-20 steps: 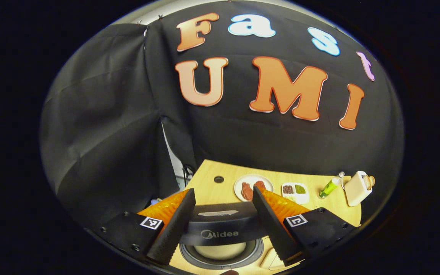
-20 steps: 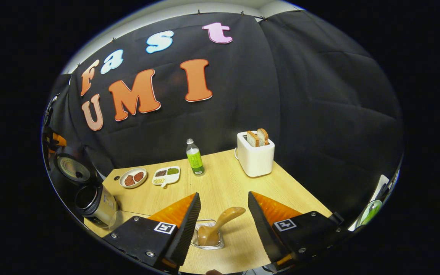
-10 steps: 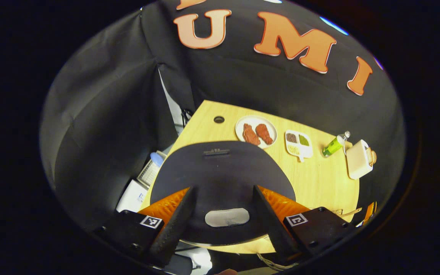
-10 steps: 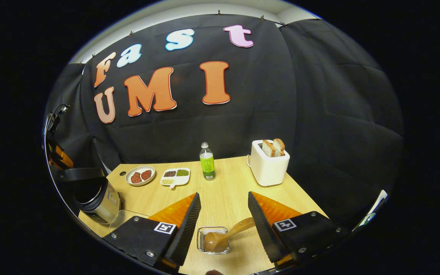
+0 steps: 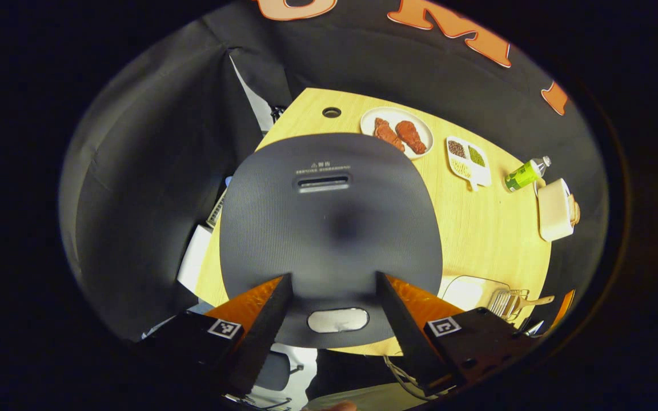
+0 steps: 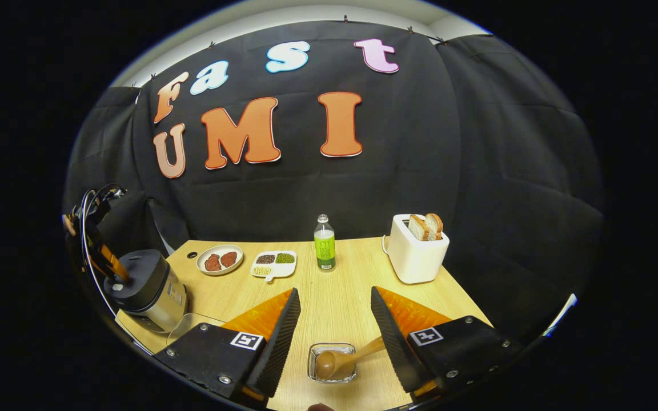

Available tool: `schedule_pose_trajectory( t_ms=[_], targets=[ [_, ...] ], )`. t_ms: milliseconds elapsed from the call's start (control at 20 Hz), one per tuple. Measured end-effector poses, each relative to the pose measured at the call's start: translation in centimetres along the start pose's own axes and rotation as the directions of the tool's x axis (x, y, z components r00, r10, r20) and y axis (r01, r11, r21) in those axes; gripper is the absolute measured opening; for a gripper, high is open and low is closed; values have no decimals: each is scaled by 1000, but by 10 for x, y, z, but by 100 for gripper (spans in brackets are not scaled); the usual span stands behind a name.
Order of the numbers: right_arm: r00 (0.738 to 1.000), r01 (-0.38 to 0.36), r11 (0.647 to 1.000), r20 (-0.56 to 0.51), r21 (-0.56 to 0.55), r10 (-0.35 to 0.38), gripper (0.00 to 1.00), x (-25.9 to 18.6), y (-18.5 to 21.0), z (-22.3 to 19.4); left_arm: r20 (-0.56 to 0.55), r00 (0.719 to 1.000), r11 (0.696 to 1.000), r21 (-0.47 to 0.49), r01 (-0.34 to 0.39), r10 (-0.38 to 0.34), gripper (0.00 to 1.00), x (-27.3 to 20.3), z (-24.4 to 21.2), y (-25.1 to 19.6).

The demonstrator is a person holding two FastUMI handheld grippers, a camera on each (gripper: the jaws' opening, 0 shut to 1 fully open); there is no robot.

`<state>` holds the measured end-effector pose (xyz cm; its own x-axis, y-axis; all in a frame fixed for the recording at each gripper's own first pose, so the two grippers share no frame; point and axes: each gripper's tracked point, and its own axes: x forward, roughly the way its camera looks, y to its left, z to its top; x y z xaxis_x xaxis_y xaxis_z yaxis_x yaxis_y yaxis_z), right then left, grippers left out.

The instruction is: Close the left gripper, press the button to open the rice cooker; take a wooden spoon from the chopstick holder with the right hand, scoop a spoonful of rice and pour it into the rice cooker, then put the wooden spoon back into the chopstick holder.

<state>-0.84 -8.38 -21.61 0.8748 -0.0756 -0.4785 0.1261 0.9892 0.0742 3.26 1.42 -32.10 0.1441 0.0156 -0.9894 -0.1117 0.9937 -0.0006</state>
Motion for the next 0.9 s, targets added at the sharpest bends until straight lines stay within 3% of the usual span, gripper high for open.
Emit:
schedule_pose_trajectory(
  t_ms=[350, 450, 550, 700, 900],
  targets=[
    [1000, -10, 1000, 15, -5, 10, 78, -1, 10, 7, 37, 999, 1000, 13, -2, 1, 99, 0, 0, -2],
    [999, -15, 1000, 33, -20, 16, 78, -1, 12, 16, 112, 994, 1000, 9, -5, 4, 99, -1, 6, -2],
    [998, -16, 999, 63, -36, 19, 78, -4, 13, 31, 235, 970, 998, 8, -58, 54, 99, -2, 20, 8],
    [992, -16, 999, 121, -49, 22, 78, -8, 16, 57, 448, 894, 998, 33, -56, 35, 99, -33, 50, 1],
    [975, -7, 998, 220, -68, 22, 78, -12, 24, 95, 695, 719, 998, 58, -40, -11, 98, -113, 90, -10]
  ],
)
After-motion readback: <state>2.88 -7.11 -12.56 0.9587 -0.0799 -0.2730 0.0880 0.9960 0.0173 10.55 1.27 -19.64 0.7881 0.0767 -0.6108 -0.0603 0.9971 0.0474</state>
